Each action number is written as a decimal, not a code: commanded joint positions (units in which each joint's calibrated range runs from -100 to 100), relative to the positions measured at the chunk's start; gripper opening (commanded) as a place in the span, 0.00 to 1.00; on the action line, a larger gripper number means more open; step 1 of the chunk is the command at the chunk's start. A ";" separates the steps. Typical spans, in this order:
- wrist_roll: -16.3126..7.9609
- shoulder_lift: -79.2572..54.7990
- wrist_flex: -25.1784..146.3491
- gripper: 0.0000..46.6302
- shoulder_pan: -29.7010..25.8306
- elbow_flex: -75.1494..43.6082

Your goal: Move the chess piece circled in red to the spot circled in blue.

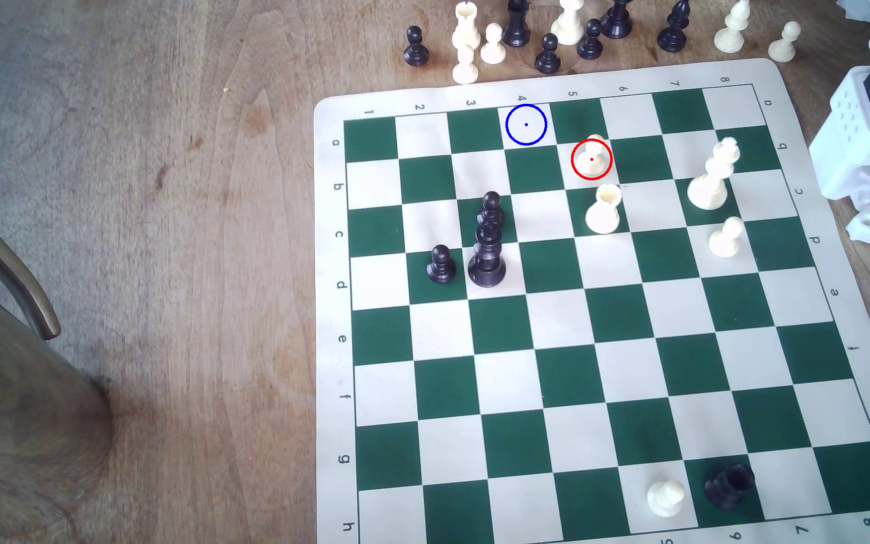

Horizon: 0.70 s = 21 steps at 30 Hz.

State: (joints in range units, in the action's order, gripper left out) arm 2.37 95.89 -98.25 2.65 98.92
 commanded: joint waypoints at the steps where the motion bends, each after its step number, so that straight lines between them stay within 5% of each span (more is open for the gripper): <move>1: 0.20 -0.14 5.54 0.00 -1.21 -1.82; 21: -0.05 -0.05 67.12 0.00 -0.43 -38.81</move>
State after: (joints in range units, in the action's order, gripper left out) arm 2.37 95.81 -43.19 2.43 69.72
